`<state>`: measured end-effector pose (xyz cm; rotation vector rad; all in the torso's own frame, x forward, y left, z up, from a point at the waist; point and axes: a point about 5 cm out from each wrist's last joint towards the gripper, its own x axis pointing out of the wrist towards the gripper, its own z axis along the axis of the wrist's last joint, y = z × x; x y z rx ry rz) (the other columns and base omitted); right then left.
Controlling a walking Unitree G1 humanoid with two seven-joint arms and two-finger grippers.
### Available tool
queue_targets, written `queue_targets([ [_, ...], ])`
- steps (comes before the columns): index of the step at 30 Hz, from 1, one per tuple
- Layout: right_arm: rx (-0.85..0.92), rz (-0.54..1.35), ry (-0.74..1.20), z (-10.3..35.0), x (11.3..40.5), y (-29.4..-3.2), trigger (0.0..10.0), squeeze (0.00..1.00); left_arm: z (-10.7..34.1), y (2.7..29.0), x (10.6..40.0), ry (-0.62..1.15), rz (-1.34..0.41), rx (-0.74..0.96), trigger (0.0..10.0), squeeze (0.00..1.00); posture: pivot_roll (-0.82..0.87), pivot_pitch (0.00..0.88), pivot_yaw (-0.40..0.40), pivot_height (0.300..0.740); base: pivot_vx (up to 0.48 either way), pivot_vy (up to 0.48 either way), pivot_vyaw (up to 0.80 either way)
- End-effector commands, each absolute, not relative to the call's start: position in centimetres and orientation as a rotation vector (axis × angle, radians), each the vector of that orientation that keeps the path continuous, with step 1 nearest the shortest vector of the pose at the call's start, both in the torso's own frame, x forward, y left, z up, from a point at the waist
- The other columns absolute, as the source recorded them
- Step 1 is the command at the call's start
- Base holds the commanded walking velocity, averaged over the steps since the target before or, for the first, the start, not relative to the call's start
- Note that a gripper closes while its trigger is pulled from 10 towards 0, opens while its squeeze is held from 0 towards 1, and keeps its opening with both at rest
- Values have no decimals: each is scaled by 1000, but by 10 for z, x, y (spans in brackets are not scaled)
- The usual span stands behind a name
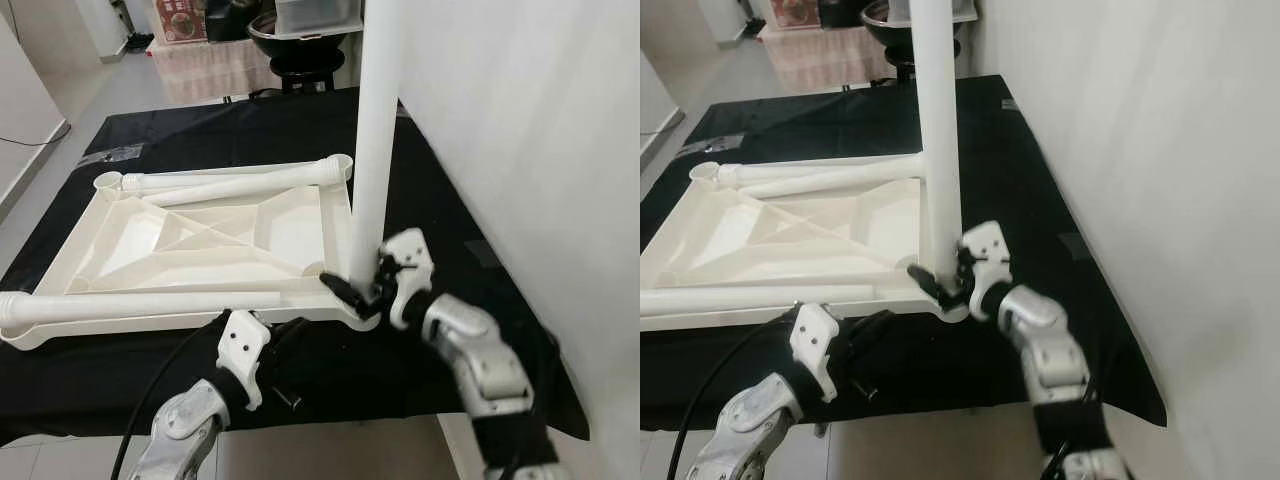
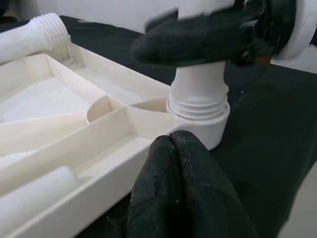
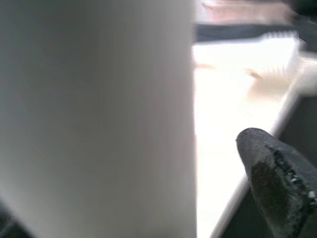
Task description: Building children table
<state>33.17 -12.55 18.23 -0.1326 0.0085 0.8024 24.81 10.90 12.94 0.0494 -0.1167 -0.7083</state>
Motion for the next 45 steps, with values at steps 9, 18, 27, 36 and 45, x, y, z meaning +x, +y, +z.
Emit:
queue_targets([
  [9, -152, 1132, 91, 185, 349, -128, 9373, 0, 120, 108, 249, -74, -699, 36, 10000, 0, -74, 112, 25, 740, 0, 0, 0],
  [18, -122, 1159, 97, 185, 352, -137, 0, 0, 120, 107, 248, -75, -702, 27, 10000, 0, -76, 116, 27, 740, 0, 0, 0],
  [27, -143, 974, 72, 172, 343, -146, 0, 0, 121, 108, 248, -78, -702, 23, 10000, 0, -96, 134, 24, 740, 0, 0, 0],
  [36, -96, 284, 106, 124, 309, -111, 0, 0, 121, 113, 250, -75, -703, 18, 10000, 0, -134, 129, 39, 740, 0, 0, 0],
  [45, -57, 344, 79, 132, 321, -108, 10000, 0, 121, 113, 254, -82, -675, 17, 10000, 0, -115, 123, 35, 740, 0, 0, 0],
])
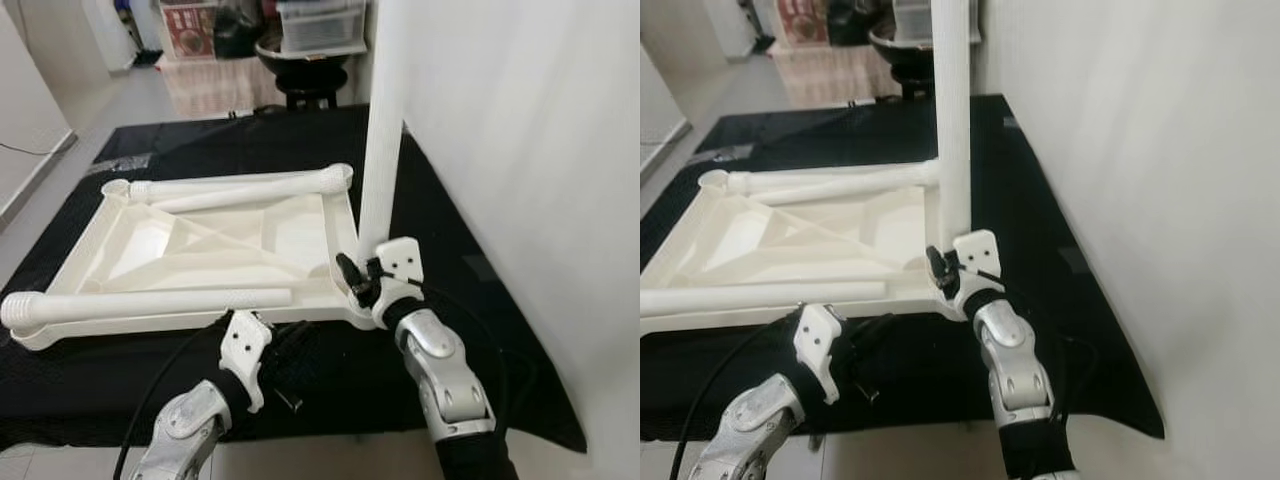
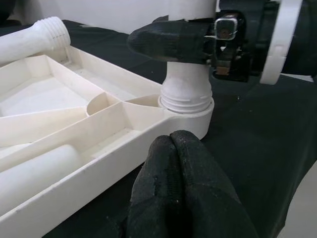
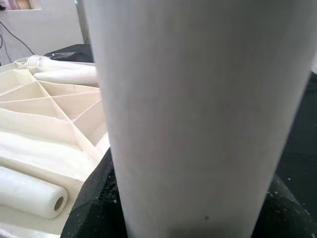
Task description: Building children table
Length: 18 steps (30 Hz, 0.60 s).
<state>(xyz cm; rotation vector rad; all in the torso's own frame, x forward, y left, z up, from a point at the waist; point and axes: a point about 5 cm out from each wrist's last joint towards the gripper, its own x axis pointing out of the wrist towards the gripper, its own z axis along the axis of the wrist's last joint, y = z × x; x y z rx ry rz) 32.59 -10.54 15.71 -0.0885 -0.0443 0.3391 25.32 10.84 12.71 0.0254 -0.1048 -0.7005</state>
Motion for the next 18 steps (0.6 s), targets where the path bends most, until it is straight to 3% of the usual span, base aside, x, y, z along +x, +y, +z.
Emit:
queue_targets([
  [1, -39, 362, 57, 138, 322, -109, 10000, 51, 121, 113, 254, -81, -677, 16, 10000, 0, -115, 120, 35, 740, 0, 0, 0],
  [2, -39, 362, 57, 138, 322, -109, 10000, 51, 121, 113, 254, -81, -677, 16, 10000, 0, -115, 120, 35, 740, 0, 0, 0],
  [3, -22, 374, 31, 144, 323, -110, 10000, 839, 121, 112, 254, -81, -682, 15, 10000, 0, -115, 120, 35, 740, 0, 0, 0],
  [4, 4, 432, 14, 151, 326, -109, 10000, 1000, 121, 111, 254, -79, -688, 16, 10000, 0, -115, 114, 36, 740, 0, 0, 0],
  [8, 10, 506, -8, 163, 329, -107, 10000, 1000, 121, 110, 254, -78, -694, 15, 10000, 0, -111, 112, 35, 740, 0, 0, 0],
  [9, -48, 648, -37, 176, 336, -108, 10000, 608, 120, 109, 254, -78, -694, 15, 10000, 0, -107, 106, 30, 740, 0, 0, 0],
  [11, -48, 648, -37, 176, 336, -108, 10000, 608, 120, 109, 254, -78, -694, 15, 10000, 0, -107, 106, 30, 740, 0, 0, 0],
  [12, -103, 749, -54, 184, 339, -109, 10000, 376, 120, 109, 254, -79, -693, 15, 10000, 0, -106, 104, 28, 740, 0, 0, 0],
  [13, -158, 844, -52, 189, 343, -111, 10000, 0, 120, 108, 255, -80, -692, 15, 10000, 0, -100, 100, 23, 740, 0, 0, 0],
  [18, -249, 1002, -20, 195, 349, -119, 10000, 0, 119, 108, 254, -80, -690, 16, 10000, 0, -86, 91, 22, 740, 0, 0, 0],
])
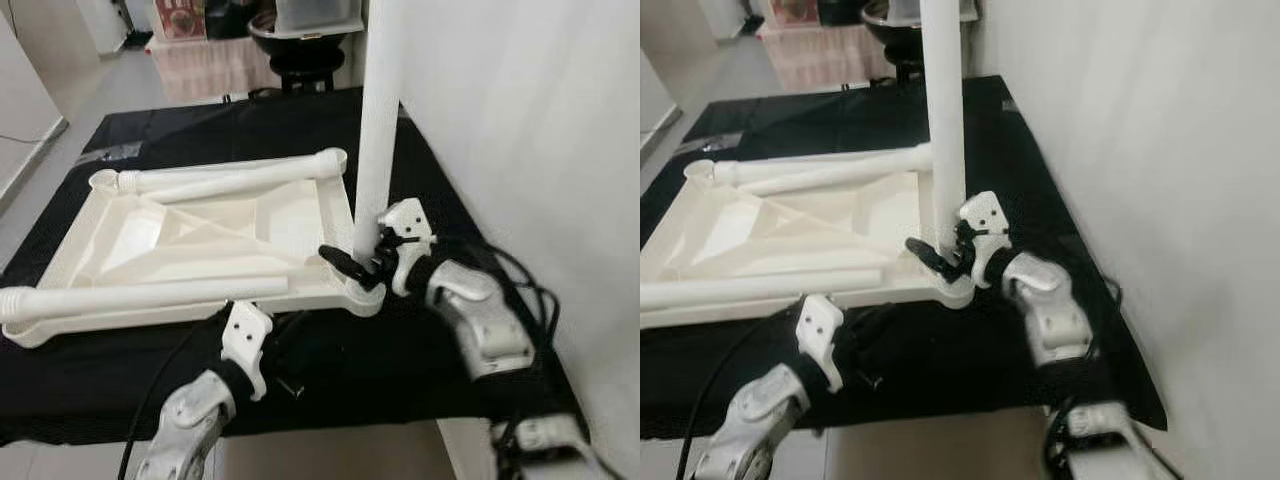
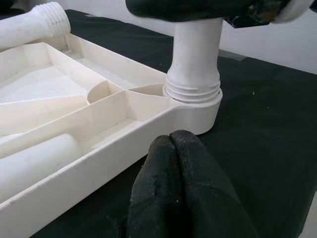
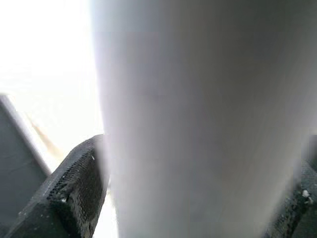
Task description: Building children table
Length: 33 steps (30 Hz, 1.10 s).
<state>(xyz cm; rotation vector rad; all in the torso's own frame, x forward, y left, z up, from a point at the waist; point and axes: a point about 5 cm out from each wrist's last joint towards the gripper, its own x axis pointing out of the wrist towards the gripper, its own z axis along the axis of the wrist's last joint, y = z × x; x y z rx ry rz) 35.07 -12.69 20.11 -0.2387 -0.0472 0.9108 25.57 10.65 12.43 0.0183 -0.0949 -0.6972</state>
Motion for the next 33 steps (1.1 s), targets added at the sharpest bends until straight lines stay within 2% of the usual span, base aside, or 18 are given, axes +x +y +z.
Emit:
queue_targets([
  [1, -267, 1045, -3, 196, 351, -121, 10000, 0, 119, 108, 254, -80, -690, 17, 10000, 0, -82, 89, 22, 740, 0, 0, 0],
  [5, -251, 1175, 75, 195, 353, -130, 10000, 0, 118, 105, 252, -76, -718, 26, 10000, 0, -70, 79, 18, 740, 0, 0, 0],
  [10, -246, 1191, 95, 194, 354, -133, 10000, 0, 117, 104, 251, -74, -731, 27, 10000, 0, -67, 79, 17, 740, 0, 0, 0],
  [11, -238, 1194, 111, 193, 356, -135, 9294, 0, 117, 104, 250, -73, -737, 26, 10000, 0, -70, 78, 17, 740, 0, 0, 0],
  [12, -227, 1182, 118, 192, 357, -137, 0, 0, 117, 104, 250, -73, -738, 24, 10000, 0, -68, 82, 17, 740, 0, 0, 0],
  [26, -220, 1165, 157, 175, 352, -163, 0, 0, 118, 104, 249, -73, -742, 15, 10000, 0, -91, 98, 40, 740, 0, 0, 0],
  [27, -231, 1033, 174, 164, 344, -175, 0, 0, 119, 105, 248, -75, -744, 13, 10000, 0, -102, 115, 38, 740, 0, 0, 0],
  [31, -232, 965, 183, 159, 340, -178, 0, 0, 119, 105, 248, -77, -743, 12, 10000, 0, -102, 118, 34, 740, 0, 0, 0],
  [32, -204, 826, 159, 150, 333, -170, 0, 0, 120, 107, 248, -78, -741, 11, 10000, 0, -110, 125, 30, 740, 0, 0, 0],
  [33, -34, 502, 107, 138, 325, -154, 0, 0, 121, 109, 248, -79, -737, 9, 10000, 0, -124, 136, 40, 740, 0, 0, 0],
])
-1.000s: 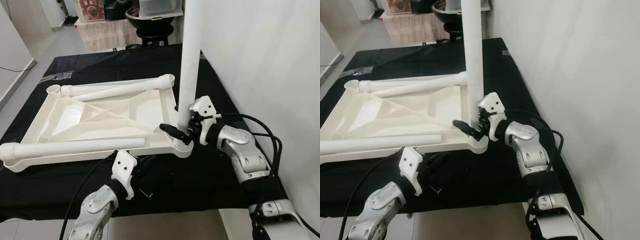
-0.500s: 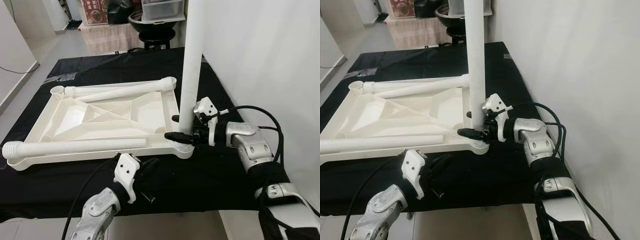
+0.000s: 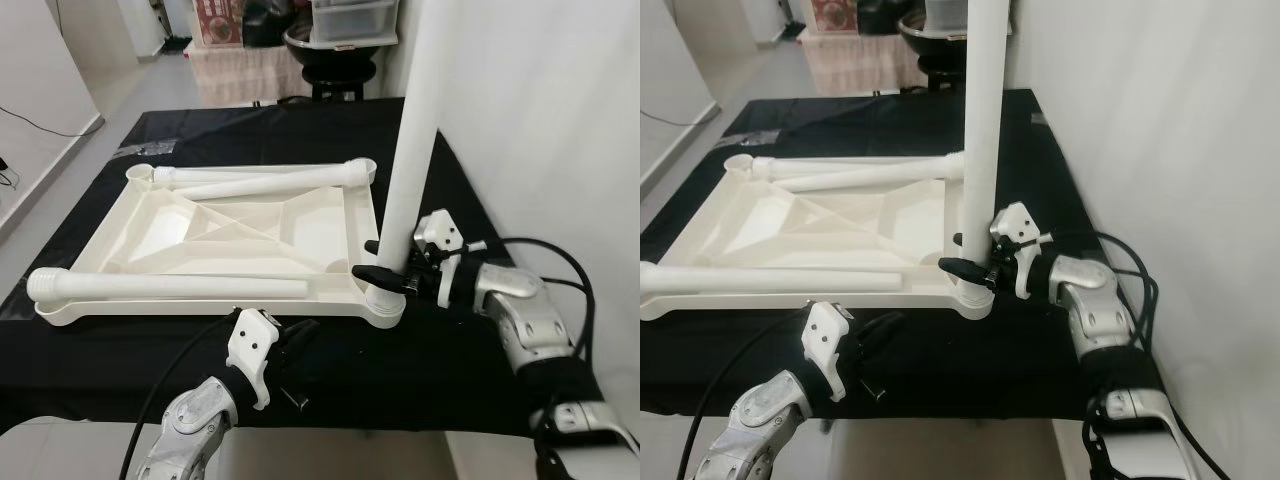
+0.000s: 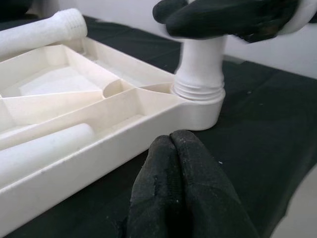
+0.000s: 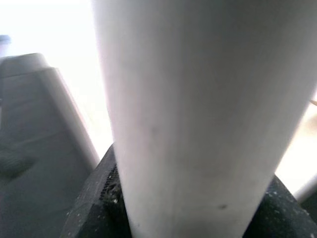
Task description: Building children table
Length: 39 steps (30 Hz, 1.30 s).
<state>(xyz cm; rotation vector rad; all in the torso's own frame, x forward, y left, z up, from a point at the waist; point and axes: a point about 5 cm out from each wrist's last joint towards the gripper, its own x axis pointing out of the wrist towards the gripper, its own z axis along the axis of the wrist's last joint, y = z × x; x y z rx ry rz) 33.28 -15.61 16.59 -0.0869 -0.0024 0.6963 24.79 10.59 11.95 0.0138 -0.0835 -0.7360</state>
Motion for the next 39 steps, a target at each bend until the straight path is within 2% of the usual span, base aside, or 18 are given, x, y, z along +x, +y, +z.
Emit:
queue_targets([
  [1, -34, 502, 107, 138, 325, -154, 0, 0, 121, 109, 248, -79, -737, 9, 10000, 0, -124, 136, 40, 740, 0, 0, 0],
  [2, -63, 419, 157, 117, 303, -125, 0, 0, 121, 110, 249, -79, -734, 9, 10000, 0, -120, 135, 51, 740, 0, 0, 0],
  [3, -63, 419, 157, 117, 303, -125, 0, 0, 121, 110, 249, -79, -734, 9, 10000, 0, -120, 135, 51, 740, 0, 0, 0],
  [4, -25, 445, 99, 124, 296, -107, 0, 0, 121, 112, 250, -75, -731, 13, 10000, 0, -145, 130, 69, 740, 0, 0, 0],
  [11, -33, 495, 164, 114, 308, -105, 0, 0, 120, 110, 254, -73, -731, 14, 10000, 0, -125, 110, 50, 740, 0, 0, 0],
  [12, -39, 500, 149, 116, 309, -104, 10000, 0, 120, 111, 255, -76, -712, 10, 10000, 0, -116, 109, 50, 740, 0, 0, 0],
  [15, -33, 504, 143, 118, 308, -104, 10000, 0, 120, 112, 256, -77, -700, 8, 10000, 0, -115, 103, 48, 740, 0, 0, 0],
  [16, 28, 539, 117, 126, 311, -107, 10000, 1000, 120, 111, 257, -77, -701, 8, 10000, 0, -115, 101, 47, 740, 0, 0, 0],
  [23, 15, 772, 56, 149, 321, -105, 10000, 1000, 118, 108, 258, -72, -716, 11, 10000, 0, -102, 82, 39, 740, 0, 0, 0],
  [24, -18, 853, 32, 159, 326, -109, 10000, 522, 118, 107, 257, -72, -717, 11, 10000, 0, -102, 82, 39, 740, 0, 0, 0],
  [25, -18, 853, 32, 159, 326, -109, 10000, 522, 118, 107, 257, -72, -717, 11, 10000, 0, -102, 82, 39, 740, 0, 0, 0],
  [26, -42, 880, 21, 166, 326, -111, 10000, 82, 118, 107, 258, -71, -717, 11, 10000, 0, -98, 78, 33, 740, 0, 0, 0],
  [27, -42, 880, 21, 166, 326, -111, 10000, 82, 118, 107, 258, -71, -717, 11, 10000, 0, -98, 78, 33, 740, 0, 0, 0],
  [28, -79, 920, 21, 171, 329, -116, 10000, 0, 118, 106, 258, -70, -716, 11, 10000, 0, -92, 68, 25, 740, 0, 0, 0],
  [32, -149, 1027, 66, 180, 345, -139, 10000, 0, 116, 103, 258, -71, -710, 24, 10000, 0, -80, 50, 15, 740, 0, 0, 0],
  [37, -149, 1054, 86, 187, 358, -150, 10000, 0, 116, 101, 257, -74, -714, 31, 10000, 0, -80, 43, 20, 740, 0, 0, 0],
  [38, -146, 1068, 92, 190, 362, -153, 4745, 0, 117, 101, 256, -77, -719, 33, 10000, 0, -80, 41, 21, 740, 0, 0, 0],
  [39, -146, 1068, 92, 190, 362, -153, 4745, 0, 117, 101, 256, -77, -719, 33, 10000, 0, -80, 41, 21, 740, 0, 0, 0],
])
